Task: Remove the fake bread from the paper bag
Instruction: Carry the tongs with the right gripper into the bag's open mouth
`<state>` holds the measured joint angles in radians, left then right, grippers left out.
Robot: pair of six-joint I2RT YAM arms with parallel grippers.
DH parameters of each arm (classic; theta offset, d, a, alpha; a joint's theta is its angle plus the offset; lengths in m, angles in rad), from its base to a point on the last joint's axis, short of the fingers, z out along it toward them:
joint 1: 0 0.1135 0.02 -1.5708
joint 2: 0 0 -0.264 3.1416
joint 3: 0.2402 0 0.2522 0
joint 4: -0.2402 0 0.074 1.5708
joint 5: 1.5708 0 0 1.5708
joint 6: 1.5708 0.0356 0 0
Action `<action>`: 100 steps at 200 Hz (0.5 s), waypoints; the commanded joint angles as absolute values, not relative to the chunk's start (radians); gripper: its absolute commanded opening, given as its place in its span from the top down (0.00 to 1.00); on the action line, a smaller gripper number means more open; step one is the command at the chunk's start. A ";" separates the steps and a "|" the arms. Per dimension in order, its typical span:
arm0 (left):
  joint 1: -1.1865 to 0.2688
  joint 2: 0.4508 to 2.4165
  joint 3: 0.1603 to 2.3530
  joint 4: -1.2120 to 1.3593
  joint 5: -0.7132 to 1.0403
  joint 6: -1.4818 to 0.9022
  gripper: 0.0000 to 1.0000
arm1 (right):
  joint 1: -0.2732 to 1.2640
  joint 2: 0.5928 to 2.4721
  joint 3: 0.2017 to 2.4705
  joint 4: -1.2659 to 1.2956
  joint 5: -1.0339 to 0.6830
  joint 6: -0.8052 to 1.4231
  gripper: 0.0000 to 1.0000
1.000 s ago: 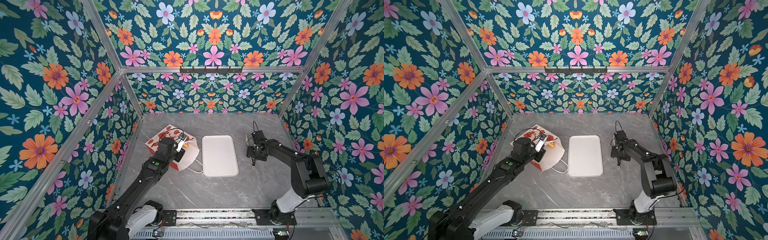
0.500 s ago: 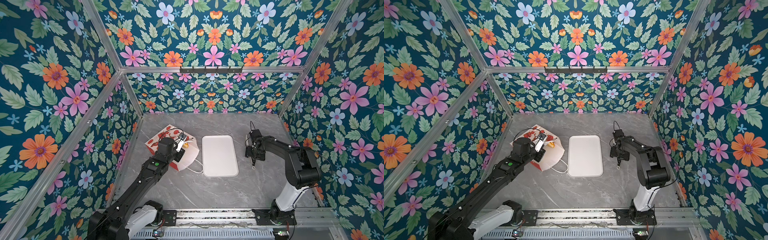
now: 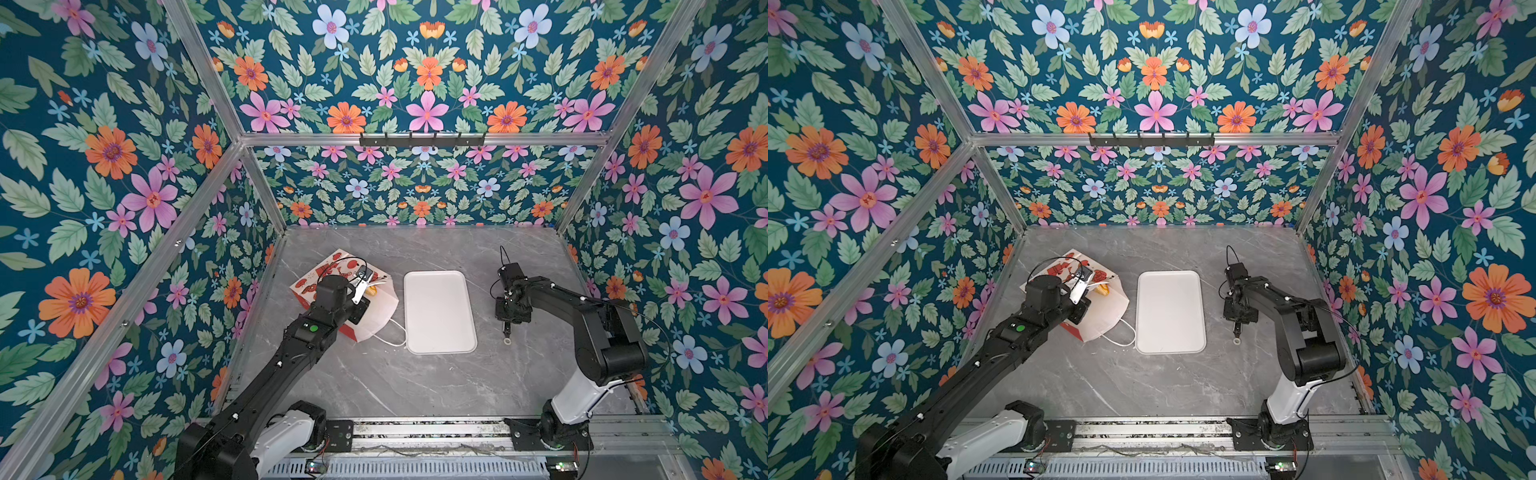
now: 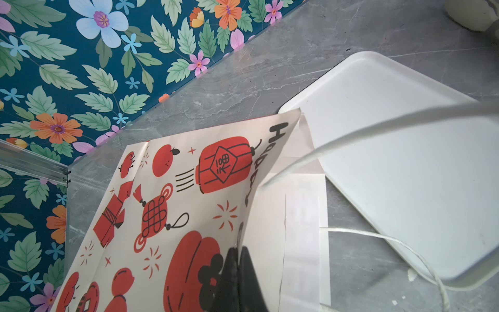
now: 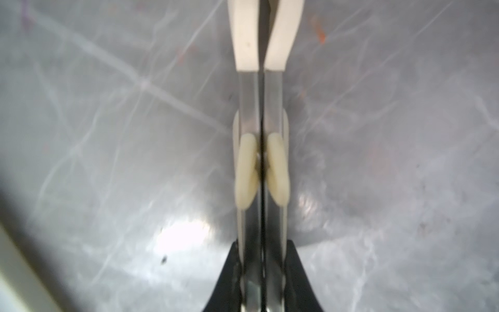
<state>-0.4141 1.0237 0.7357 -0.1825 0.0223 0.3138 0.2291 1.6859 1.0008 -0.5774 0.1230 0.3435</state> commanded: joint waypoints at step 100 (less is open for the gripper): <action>-0.415 1.021 0.741 -0.164 0.027 0.308 1.00 | 0.688 1.293 1.015 -0.570 -0.304 0.069 0.86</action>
<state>-0.4141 1.0241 0.7357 -0.1829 0.0242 0.3138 0.5938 1.2930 0.9833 -0.5800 -0.1658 0.1680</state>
